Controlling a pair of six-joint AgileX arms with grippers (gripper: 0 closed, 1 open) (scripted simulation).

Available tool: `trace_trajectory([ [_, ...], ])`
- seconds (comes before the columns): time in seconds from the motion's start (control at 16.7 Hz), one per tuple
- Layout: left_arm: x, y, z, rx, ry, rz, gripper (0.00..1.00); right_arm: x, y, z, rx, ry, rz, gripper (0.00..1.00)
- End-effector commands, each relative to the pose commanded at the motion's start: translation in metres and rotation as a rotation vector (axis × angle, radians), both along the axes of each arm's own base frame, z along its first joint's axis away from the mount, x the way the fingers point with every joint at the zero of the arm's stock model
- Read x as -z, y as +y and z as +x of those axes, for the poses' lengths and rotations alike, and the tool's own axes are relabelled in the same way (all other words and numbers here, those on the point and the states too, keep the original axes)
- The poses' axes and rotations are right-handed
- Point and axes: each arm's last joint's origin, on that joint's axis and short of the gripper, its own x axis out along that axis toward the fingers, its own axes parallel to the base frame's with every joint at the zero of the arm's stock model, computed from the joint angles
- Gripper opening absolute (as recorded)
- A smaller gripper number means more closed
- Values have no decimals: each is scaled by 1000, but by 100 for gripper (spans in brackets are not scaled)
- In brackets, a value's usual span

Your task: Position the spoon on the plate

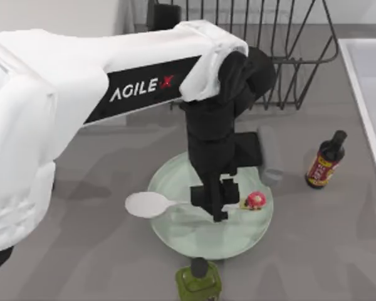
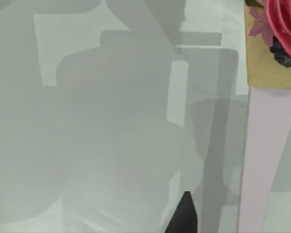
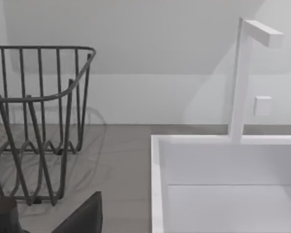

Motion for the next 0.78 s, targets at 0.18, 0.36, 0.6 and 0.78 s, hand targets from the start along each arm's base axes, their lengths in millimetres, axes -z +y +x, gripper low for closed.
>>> trace_trajectory([
  [0.18,0,-2,-2,-1,-14,-10,0,0,0,0,0,0,0,100],
  [0.36,0,-6,-1,-3,-62,-8,0,0,0,0,0,0,0,100],
  [0.6,8,-8,3,-12,-129,21,0,0,0,0,0,0,0,100],
  [0.78,25,-7,4,-14,-127,58,0,0,0,0,0,0,0,100],
])
